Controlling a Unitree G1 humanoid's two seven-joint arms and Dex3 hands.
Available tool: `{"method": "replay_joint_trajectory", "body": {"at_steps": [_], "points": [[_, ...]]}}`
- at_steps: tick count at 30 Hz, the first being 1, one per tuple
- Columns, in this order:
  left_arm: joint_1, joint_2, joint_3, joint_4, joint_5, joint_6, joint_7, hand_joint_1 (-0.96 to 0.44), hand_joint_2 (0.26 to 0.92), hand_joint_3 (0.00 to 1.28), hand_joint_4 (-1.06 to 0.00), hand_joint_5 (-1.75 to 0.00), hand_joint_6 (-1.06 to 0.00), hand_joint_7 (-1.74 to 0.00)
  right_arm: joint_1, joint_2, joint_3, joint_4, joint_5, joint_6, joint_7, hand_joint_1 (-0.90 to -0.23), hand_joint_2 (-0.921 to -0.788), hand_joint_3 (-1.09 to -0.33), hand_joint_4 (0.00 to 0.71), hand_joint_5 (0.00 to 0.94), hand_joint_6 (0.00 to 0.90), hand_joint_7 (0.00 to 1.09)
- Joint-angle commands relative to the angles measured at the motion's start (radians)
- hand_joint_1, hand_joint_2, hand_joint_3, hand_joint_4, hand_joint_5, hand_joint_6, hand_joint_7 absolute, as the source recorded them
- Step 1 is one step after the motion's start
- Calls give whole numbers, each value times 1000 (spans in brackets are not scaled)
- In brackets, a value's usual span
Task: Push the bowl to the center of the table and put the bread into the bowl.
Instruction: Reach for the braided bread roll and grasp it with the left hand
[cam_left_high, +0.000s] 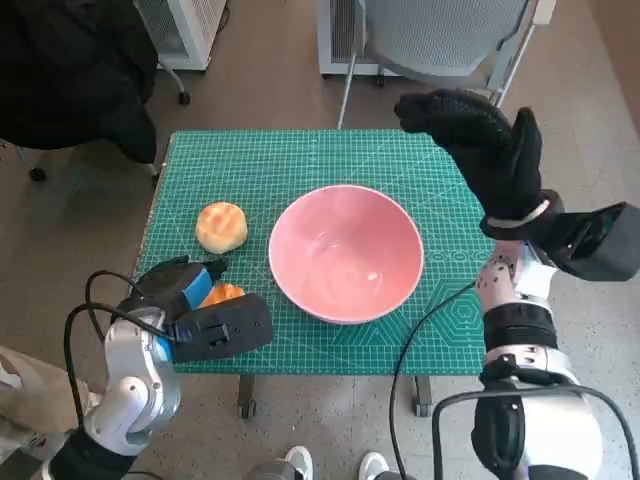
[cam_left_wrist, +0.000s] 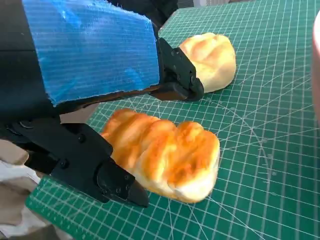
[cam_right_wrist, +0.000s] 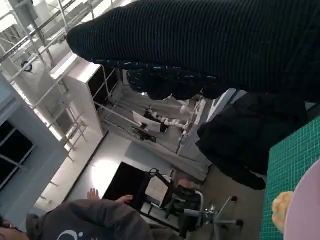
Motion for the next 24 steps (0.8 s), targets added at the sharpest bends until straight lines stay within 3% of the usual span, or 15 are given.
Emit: {"method": "replay_joint_trajectory", "body": {"at_steps": [1, 4, 5, 6, 8, 9, 10, 12, 13, 15, 16, 24], "points": [[4, -4, 14, -2, -3, -26, 5, 0, 771, 12, -476, -146, -575, -23, 28, -4, -2, -1, 14, 13, 16, -724, -921, -783, 190, 0, 256, 1], [10, -12, 30, 9, -21, -44, 23, 51, 798, 12, -412, -753, -641, -11, 28, -3, -1, -3, 17, 12, 19, -723, -921, -784, 190, 0, 256, 1], [11, -15, 36, 14, -28, -51, 30, 75, 810, 17, -353, -1109, -678, -19, 29, -3, -1, -4, 18, 12, 20, -723, -921, -784, 190, 0, 256, 1], [11, -18, 42, 25, -37, -60, 38, 90, 818, 20, -315, -1339, -702, -24, 29, -3, -1, -4, 19, 12, 21, -723, -921, -784, 190, 0, 256, 1], [11, -22, 48, 38, -46, -71, 46, 113, 833, 26, -352, -1538, -750, -42, 28, -3, 0, -5, 22, 13, 23, -723, -921, -784, 190, 0, 256, 1], [10, -22, 50, 42, -49, -75, 49, 166, 822, 102, -401, -1507, -767, -49, 28, -3, 0, -5, 23, 13, 24, -723, -921, -784, 189, 0, 256, 1], [10, -23, 52, 45, -51, -78, 50, 277, 733, 369, -505, -1466, -801, -64, 28, -3, 1, -5, 24, 13, 24, -722, -921, -785, 189, 0, 256, 1], [13, -19, 55, 46, -54, -88, 54, 320, 692, 478, -551, -1447, -822, -75, 28, -2, 1, -6, 27, 14, 27, -722, -921, -785, 188, 0, 256, 1], [15, -17, 57, 47, -55, -93, 56, 206, 745, 395, -575, -1373, -750, -483, 29, -2, 1, -6, 28, 14, 28, -722, -921, -785, 187, 0, 256, 1], [16, -15, 61, 50, -57, -103, 61, 86, 806, 304, -593, -1302, -665, -923, 29, -1, 1, -8, 30, 13, 30, -721, -921, -785, 187, 0, 256, 1], [16, -15, 63, 54, -58, -108, 65, 69, 815, 291, -596, -1292, -653, -984, 30, 0, 1, -9, 31, 13, 32, -721, -921, -785, 187, 0, 256, 1], [21, -17, 79, 56, -46, -125, 97, 6, 829, 241, -643, -1361, -687, -981, 32, 5, -1, -12, 35, 13, 41, -711, -921, -783, 186, 0, 255, 1]]}}
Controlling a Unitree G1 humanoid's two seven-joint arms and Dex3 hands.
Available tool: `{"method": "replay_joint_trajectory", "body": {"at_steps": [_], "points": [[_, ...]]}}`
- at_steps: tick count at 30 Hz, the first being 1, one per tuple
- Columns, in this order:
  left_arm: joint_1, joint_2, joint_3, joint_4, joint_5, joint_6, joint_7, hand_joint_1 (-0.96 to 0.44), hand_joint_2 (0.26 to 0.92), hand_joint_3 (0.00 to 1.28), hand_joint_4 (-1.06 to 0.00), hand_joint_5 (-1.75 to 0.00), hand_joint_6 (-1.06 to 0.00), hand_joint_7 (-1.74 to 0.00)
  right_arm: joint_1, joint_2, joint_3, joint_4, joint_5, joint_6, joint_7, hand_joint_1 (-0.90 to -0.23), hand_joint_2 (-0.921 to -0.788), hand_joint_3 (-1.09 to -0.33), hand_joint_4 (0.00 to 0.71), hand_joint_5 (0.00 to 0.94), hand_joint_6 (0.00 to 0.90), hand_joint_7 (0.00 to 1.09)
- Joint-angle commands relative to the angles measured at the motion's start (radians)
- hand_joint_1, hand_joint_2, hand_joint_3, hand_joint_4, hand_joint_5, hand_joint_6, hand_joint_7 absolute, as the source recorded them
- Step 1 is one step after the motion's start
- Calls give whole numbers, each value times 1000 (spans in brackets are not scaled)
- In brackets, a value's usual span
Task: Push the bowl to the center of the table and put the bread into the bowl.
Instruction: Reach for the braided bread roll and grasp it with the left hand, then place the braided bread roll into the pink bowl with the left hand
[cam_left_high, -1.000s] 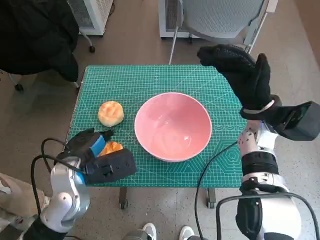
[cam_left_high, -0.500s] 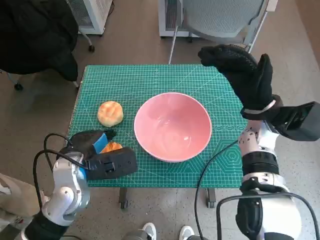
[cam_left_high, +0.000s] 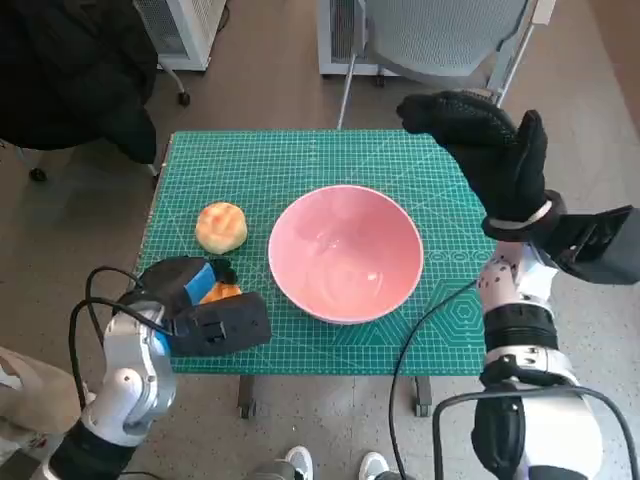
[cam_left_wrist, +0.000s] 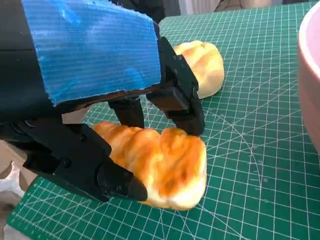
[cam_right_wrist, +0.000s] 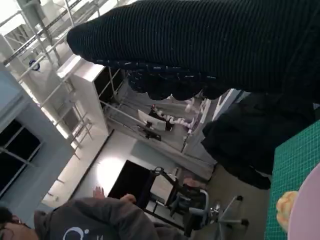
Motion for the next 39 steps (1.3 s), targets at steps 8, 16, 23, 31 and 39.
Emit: {"method": "replay_joint_trajectory", "body": {"at_steps": [8, 16, 23, 31, 39], "points": [[24, -3, 32, -21, 7, -4, 41, 3, 840, 232, -623, -1411, -694, -948, 26, 4, -2, -3, 10, 6, 20, -707, -921, -785, 185, 0, 255, 1], [25, 1, 53, -65, 6, 0, 20, 3, 843, 229, -622, -1417, -694, -943, 23, 3, -2, 2, 10, 5, 23, -706, -921, -784, 186, 0, 256, 1], [11, 10, 83, -142, 6, 16, -25, 3, 847, 210, -646, -1386, -693, -945, 23, 5, -3, 2, 11, 3, 23, -708, -921, -782, 188, 1, 257, 1], [-27, 21, 127, -272, 10, 15, -82, 3, 842, 198, -668, -1364, -723, -909, 21, 5, -3, 1, 11, 8, 22, -709, -921, -781, 190, 2, 261, 3], [-106, 27, 167, -356, -11, -23, -122, 7, 823, 241, -647, -1402, -734, -886, 20, 6, -3, 1, 12, 11, 22, -713, -921, -781, 191, 2, 263, 4]]}}
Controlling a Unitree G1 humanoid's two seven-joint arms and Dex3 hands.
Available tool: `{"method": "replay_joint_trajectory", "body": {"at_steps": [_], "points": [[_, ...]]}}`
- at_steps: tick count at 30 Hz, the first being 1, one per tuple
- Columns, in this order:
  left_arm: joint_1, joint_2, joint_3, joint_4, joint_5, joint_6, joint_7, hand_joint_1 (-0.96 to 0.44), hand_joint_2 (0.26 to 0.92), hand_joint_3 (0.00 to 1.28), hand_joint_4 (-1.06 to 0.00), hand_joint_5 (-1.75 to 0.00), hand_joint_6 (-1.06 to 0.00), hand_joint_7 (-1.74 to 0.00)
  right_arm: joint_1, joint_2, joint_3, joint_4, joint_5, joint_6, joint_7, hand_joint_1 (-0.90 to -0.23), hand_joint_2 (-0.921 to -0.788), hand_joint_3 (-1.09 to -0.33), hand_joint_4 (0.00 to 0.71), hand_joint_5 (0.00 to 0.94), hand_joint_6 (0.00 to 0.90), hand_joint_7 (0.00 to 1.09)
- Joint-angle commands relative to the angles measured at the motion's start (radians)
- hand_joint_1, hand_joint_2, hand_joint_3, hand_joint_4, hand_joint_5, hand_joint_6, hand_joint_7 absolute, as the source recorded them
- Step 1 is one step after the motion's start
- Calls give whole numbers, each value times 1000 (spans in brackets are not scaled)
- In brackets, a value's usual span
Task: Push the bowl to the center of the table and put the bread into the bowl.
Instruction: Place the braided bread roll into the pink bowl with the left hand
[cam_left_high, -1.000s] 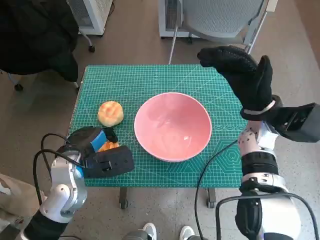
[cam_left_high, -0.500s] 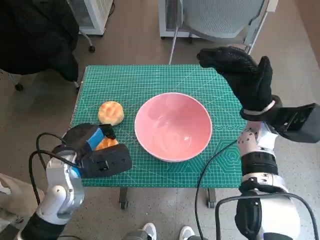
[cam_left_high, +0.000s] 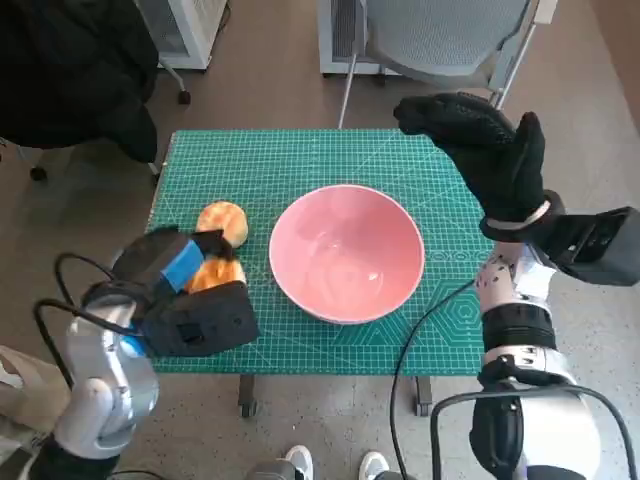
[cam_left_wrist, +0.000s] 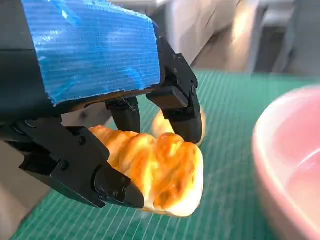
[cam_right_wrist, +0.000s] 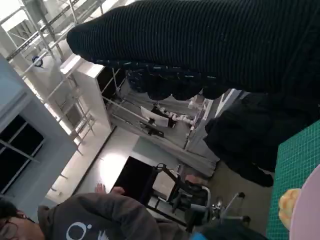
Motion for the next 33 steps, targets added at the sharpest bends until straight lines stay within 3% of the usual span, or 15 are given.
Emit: {"method": "replay_joint_trajectory", "body": {"at_steps": [1, 4, 11, 18, 21, 23, 24, 26, 27, 28, 30, 32, 33], "points": [[-77, 10, 24, -58, -9, -21, -31, 7, 804, 273, -650, -1404, -736, -889, 20, 1, 0, 4, 6, 10, 7, -713, -921, -781, 192, 2, 263, 4], [-121, 6, 24, -74, -7, -25, -48, 8, 713, 425, -674, -1405, -740, -915, 20, 1, 0, 4, 6, 10, 6, -713, -921, -781, 193, 2, 263, 4], [-260, -37, -17, -77, 10, -34, -76, 8, 687, 466, -697, -1380, -727, -943, 22, 4, 0, 0, 7, 5, 7, -714, -921, -780, 196, 3, 264, 4], [-323, -107, -71, 1, 3, -110, 0, 9, 771, 326, -654, -1409, -757, -867, 29, 4, -1, -5, 10, 3, 12, -709, -921, -783, 196, 2, 265, 4], [-356, -144, -107, 74, 15, -141, 38, 9, 764, 351, -625, -1445, -754, -873, 31, 2, -2, -8, 11, 3, 14, -707, -921, -784, 195, 2, 265, 4], [-376, -164, -124, 113, 23, -152, 53, 8, 744, 410, -594, -1490, -729, -914, 33, 1, -2, -11, 11, 3, 15, -706, -921, -785, 195, 1, 265, 4], [-394, -183, -138, 145, 32, -150, 61, 6, 746, 419, -593, -1423, -682, -1043, 35, 0, -2, -13, 11, 2, 15, -706, -921, -785, 195, 1, 265, 3], [-430, -219, -164, 202, 50, -137, 67, 4, 788, 385, -556, -1392, -604, -1181, 37, -2, -1, -19, 12, 0, 17, -706, -921, -787, 195, 1, 264, 3], [-443, -235, -173, 223, 58, -129, 65, 136, 763, 479, -522, -1457, -520, -938, 38, -2, -1, -21, 12, 0, 18, -706, -921, -787, 194, 1, 264, 3], [-464, -252, -187, 248, 69, -115, 55, 224, 723, 587, -500, -1515, -514, -692, 38, -4, -1, -23, 12, -1, 18, -706, -921, -788, 194, 1, 264, 3], [-494, -276, -205, 290, 77, -105, 40, 299, 691, 692, -461, -1587, -477, -430, 39, -7, 1, -27, 14, 0, 18, -706, -921, -789, 194, 1, 264, 3], [-525, -292, -223, 339, 76, -114, 33, 337, 678, 758, -422, -1647, -480, -302, 40, -10, 2, -31, 15, 1, 18, -705, -921, -790, 194, 0, 263, 3], [-539, -297, -231, 362, 75, -120, 31, 216, 736, 655, -401, -1604, -442, -728, 40, -11, 3, -33, 15, 2, 17, -706, -921, -791, 193, 0, 263, 2]]}}
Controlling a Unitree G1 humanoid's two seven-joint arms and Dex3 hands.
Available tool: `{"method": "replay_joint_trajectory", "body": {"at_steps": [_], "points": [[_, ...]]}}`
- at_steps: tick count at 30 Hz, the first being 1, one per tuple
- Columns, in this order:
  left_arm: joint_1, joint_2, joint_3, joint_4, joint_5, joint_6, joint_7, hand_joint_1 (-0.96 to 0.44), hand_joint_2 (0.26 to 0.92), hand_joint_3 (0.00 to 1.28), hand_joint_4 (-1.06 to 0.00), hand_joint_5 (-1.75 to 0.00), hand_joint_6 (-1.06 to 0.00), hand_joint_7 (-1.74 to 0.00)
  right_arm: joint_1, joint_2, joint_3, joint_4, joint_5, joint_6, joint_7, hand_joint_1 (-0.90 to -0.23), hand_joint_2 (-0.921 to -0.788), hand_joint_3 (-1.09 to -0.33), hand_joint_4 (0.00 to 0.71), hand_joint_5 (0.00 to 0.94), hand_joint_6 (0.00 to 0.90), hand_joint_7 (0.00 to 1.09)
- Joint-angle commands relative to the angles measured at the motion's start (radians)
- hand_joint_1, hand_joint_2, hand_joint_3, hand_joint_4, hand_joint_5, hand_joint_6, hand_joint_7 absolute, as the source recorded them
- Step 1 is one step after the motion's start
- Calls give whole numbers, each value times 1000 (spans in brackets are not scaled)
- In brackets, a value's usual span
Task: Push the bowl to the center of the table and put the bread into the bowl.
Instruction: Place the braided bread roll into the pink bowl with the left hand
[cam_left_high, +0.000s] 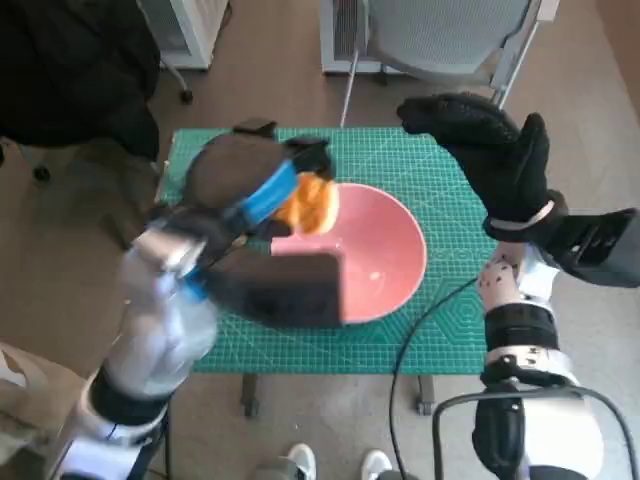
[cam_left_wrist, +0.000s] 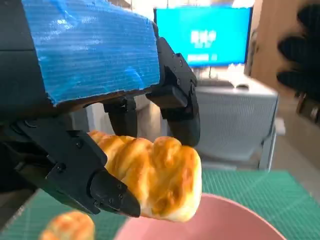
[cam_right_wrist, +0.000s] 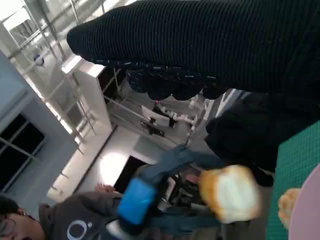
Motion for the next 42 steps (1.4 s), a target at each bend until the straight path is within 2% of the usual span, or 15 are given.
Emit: {"method": "replay_joint_trajectory", "body": {"at_steps": [1, 5, 7, 8, 12, 15, 26, 28, 30, 31, 34, 35, 37, 40, 42], "points": [[-98, -40, -45, 107, 12, -15, -13, 139, 778, 589, -380, -1583, -408, -1009, 29, -12, 3, -11, 2, 3, 7, -706, -921, -792, 193, 0, 263, 2], [-156, -68, -74, 192, 7, -16, -35, 31, 878, 491, -271, -1621, -278, -1472, 34, -16, 4, -16, 2, 4, 4, -710, -921, -794, 191, 0, 262, 1], [-181, -81, -85, 224, 7, -7, -54, 154, 811, 609, -294, -1666, -298, -1175, 36, -18, 4, -16, 1, 5, 1, -711, -921, -795, 190, 0, 260, 1], [-189, -85, -89, 234, 8, -3, -62, 262, 742, 727, -321, -1705, -388, -785, 37, -18, 4, -17, 1, 5, 0, -712, -921, -796, 189, 1, 259, 1], [-180, -90, -89, 244, -15, -28, -46, 345, 695, 810, -337, -1735, -418, -444, 44, -17, 6, -25, 0, 3, -5, -714, -921, -796, 189, 1, 260, 2], [-177, -92, -91, 270, -22, -44, -29, 365, 683, 830, -342, -1742, -446, -373, 50, -16, 9, -37, 0, 3, -10, -715, -921, -798, 189, 2, 260, 2], [-201, -108, -101, 411, -37, -79, 4, 374, 686, 789, -380, -1692, -492, -673, 63, -18, 20, -60, -6, 3, -35, -714, -921, -803, 190, 1, 257, 1], [-217, -112, -107, 452, -40, -87, 6, 155, 787, 590, -364, -1597, -412, -1159, 65, -18, 22, -62, -5, 4, -37, -714, -921, -803, 190, 1, 257, 0], [-233, -124, -87, 500, -89, -81, -28, 100, 821, 516, -368, -1560, -400, -1269, 64, -18, 23, -60, -4, 7, -40, -714, -921, -803, 190, 1, 257, 0], [-240, -128, -80, 518, -109, -76, -44, 136, 834, 467, -398, -1528, -356, -1203, 64, -18, 24, -60, -4, 9, -41, -714, -921, -803, 190, 1, 257, 1], [-243, -120, -82, 521, -138, -62, -91, 307, 773, 516, -481, -1497, -225, -756, 65, -17, 25, -58, -2, 10, -42, -716, -921, -803, 190, 1, 259, 1], [-239, -112, -87, 509, -142, -60, -108, 234, 743, 508, -385, -1291, -182, -700, 65, -17, 26, -57, -2, 10, -42, -716, -921, -803, 190, 1, 259, 2], [-227, -96, -97, 480, -145, -60, -130, 56, 733, 388, -182, -580, -76, -549, 65, -16, 26, -56, -2, 10, -43, -718, -921, -801, 191, 1, 260, 2], [-220, -84, -105, 467, -146, -70, -137, -17, 784, 288, -59, -189, -28, -440, 66, -14, 28, -58, -1, 13, -44, -722, -921, -800, 191, 1, 261, 2], [-217, -80, -106, 464, -146, -71, -137, -146, 769, 215, -30, -97, -15, -412, 66, -12, 29, -58, 0, 15, -44, -724, -921, -800, 191, 1, 261, 3]]}}
